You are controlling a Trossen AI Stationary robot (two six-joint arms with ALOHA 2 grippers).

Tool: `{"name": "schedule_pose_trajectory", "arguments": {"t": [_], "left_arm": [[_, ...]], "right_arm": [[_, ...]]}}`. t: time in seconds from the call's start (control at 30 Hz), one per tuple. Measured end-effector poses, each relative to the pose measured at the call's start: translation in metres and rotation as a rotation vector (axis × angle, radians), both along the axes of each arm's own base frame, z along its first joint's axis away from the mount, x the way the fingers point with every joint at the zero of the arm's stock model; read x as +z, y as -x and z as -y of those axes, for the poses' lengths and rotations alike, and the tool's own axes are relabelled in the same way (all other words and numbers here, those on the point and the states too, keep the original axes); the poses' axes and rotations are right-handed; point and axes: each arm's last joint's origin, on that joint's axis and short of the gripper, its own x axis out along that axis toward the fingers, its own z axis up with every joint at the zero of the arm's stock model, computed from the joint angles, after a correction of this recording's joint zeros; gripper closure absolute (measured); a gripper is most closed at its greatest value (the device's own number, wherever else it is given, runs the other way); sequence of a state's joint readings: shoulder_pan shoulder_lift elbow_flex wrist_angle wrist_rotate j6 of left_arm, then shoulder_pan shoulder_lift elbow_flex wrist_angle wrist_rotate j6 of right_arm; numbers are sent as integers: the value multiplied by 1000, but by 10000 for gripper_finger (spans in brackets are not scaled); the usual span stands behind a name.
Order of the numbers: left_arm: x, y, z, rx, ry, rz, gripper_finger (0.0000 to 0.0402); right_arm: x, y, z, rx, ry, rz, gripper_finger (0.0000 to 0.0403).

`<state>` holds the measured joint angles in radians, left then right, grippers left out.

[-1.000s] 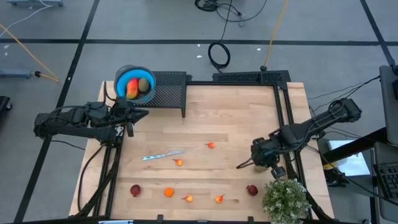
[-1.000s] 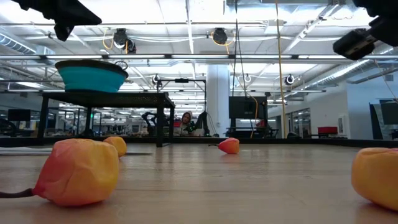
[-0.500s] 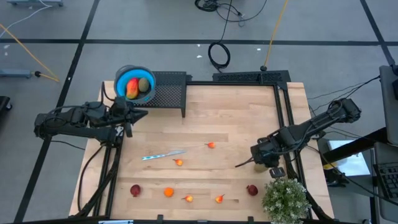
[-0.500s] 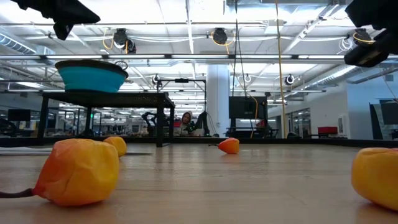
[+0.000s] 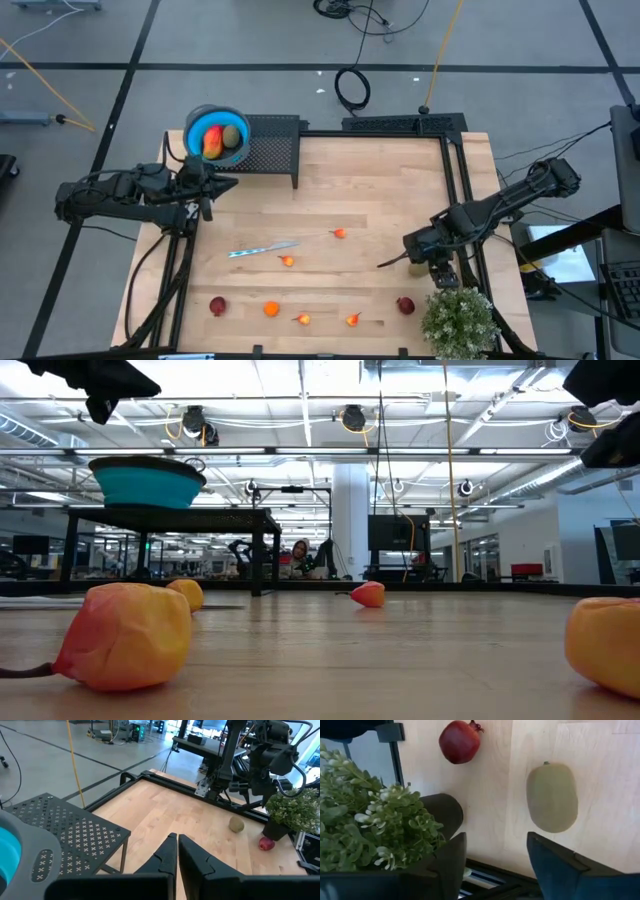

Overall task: Pick & Place Fruit
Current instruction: Put the kiwi into the blue strainer bowl on the shelf

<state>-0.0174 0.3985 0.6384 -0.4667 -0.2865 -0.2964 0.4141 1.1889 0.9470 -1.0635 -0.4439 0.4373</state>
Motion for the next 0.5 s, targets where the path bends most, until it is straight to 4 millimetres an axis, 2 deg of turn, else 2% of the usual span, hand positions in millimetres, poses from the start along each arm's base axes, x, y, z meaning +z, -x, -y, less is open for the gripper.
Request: {"name": "schedule_pose_trajectory", "arguments": {"t": [0.27,0.5], "left_arm": [[0,0,0,-1,1,0,400],[0,0,0,-5,3,0,386]], "right_arm": [[0,0,1,-3,22,6,177],[-1,0,1,-47,24,-16,183]]}}
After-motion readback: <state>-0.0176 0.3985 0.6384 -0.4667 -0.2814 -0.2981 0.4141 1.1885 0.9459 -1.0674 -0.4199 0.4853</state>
